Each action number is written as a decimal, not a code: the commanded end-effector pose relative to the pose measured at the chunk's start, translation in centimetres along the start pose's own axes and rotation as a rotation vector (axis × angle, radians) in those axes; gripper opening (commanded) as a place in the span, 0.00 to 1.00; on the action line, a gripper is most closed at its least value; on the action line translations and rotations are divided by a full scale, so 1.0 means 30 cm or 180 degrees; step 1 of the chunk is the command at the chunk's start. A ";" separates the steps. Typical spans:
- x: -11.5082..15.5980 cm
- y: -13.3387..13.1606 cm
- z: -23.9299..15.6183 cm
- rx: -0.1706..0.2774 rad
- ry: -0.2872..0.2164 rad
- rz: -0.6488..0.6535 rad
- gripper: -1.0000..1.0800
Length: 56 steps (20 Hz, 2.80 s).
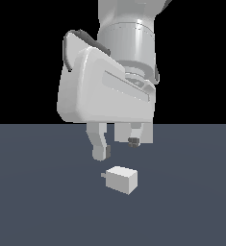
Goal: Plug the charger into the wall socket.
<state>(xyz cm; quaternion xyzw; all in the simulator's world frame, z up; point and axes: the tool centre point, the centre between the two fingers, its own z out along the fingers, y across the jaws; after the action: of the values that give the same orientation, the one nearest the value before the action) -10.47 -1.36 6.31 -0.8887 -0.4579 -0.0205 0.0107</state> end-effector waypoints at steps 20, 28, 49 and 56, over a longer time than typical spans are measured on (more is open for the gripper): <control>-0.012 -0.001 0.167 0.0000 -0.0001 -0.0032 0.96; -0.012 0.000 0.171 0.0000 -0.0001 -0.0032 0.00; 0.017 0.017 0.125 -0.0030 0.0005 0.0608 0.00; 0.042 0.039 0.081 -0.0058 0.0009 0.1240 0.00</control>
<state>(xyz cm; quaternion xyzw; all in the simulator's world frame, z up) -8.95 -0.96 3.62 -0.9540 -0.2988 -0.0230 0.0075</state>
